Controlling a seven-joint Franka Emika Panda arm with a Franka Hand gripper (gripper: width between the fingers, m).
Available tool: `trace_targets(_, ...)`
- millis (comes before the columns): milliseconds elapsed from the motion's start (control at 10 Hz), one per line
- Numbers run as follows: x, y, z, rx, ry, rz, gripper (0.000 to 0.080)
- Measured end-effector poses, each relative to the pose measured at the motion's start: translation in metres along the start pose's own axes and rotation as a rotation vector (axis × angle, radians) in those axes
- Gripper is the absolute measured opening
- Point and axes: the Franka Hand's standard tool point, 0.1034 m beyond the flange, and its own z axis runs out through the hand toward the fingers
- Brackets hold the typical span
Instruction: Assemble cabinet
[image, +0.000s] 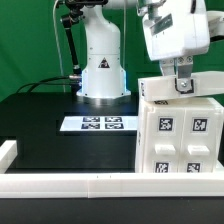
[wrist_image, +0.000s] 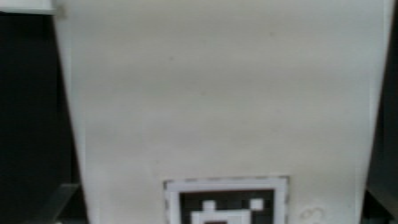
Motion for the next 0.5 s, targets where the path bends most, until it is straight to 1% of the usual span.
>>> trace_targets(100, 0.0014, 0.0, 0.0005, 0.0, -0.008, 0.083, 0.0561)
trace_targets(500, 0.0024, 0.0001, 0.0007, -0.005, -0.038, 0.242, 0.0561)
